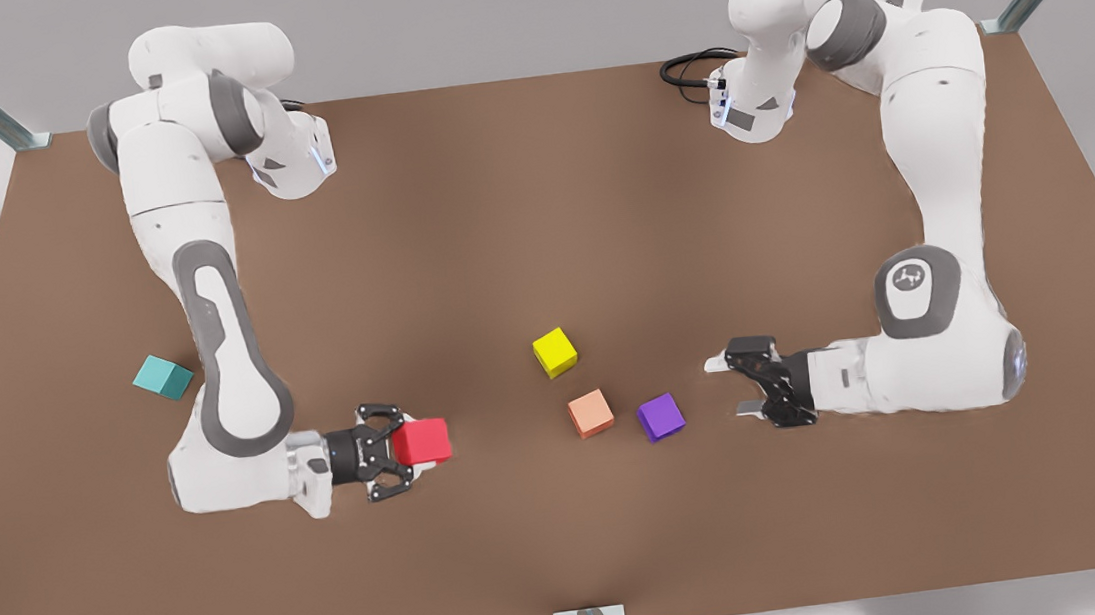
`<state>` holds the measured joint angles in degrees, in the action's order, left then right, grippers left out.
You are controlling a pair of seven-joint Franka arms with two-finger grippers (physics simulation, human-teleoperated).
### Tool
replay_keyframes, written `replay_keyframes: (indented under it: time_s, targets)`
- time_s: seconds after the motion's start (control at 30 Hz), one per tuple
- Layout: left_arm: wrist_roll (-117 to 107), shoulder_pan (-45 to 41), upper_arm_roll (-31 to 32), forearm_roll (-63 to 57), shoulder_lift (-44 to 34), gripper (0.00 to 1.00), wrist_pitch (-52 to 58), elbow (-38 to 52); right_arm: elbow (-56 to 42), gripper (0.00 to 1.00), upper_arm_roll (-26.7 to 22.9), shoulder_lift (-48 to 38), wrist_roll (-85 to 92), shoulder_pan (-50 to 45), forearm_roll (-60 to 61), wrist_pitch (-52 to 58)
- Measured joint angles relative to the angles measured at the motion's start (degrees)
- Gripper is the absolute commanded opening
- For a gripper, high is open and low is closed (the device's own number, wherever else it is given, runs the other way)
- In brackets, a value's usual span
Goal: Pick up red wooden cube and pass to hand red wooden cube and place in blue wooden cube
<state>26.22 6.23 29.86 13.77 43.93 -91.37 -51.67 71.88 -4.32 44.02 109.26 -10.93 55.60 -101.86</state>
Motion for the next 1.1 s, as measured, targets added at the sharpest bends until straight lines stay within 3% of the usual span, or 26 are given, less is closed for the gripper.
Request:
replay_keyframes:
  time_s: [0.1, 0.13, 0.2, 0.23, 0.3, 0.53, 0.7, 0.87, 1.1]
  targets:
    - [-3.39, 2.80, -0.38, -17.54, -5.94, 1.00, 8.16, 0.57, -0.15, 0.72, -3.23, -1.85, -5.78, -0.39, -22.49, 1.47]
    - [-4.54, 2.60, -3.03, -20.22, -9.71, 1.00, 10.42, -2.30, -0.05, 0.73, -3.65, -2.51, -7.95, -0.61, -29.65, 1.83]
    - [-6.63, -9.04, -23.06, -17.72, -27.70, 1.00, 8.53, -26.53, 0.22, 0.72, -3.94, -3.33, -13.00, -0.78, -43.05, 2.35]
    - [-7.60, -12.30, -28.11, -16.36, -31.62, 1.00, 7.37, -32.39, 1.12, 0.72, -3.95, -3.78, -15.79, -0.81, -48.44, 2.54]
    - [-9.39, -13.55, -32.04, -13.81, -32.82, 1.00, 5.42, -36.82, 5.55, 0.72, -3.91, -6.33, -21.52, -0.84, -56.54, 2.30]
    - [-14.38, -15.83, -31.83, -11.03, -27.90, 1.00, 2.89, -33.80, 32.01, 0.72, -3.68, -23.58, -38.93, 4.59, -64.64, -9.01]
    - [-16.93, -15.73, -31.83, -10.64, -26.97, 1.00, 2.27, -33.62, 45.13, 0.73, -3.71, -29.01, -48.35, 11.60, -63.28, -20.61]
    - [-18.87, -15.79, -31.80, -10.50, -26.07, 1.00, 2.03, -33.61, 51.25, 0.73, -3.79, -32.58, -55.25, 16.53, -62.69, -25.91]
    - [-20.81, -15.84, -31.79, -10.49, -24.79, 1.00, 1.97, -33.65, 51.57, 0.74, -3.91, -32.89, -59.25, 21.94, -62.61, -29.20]
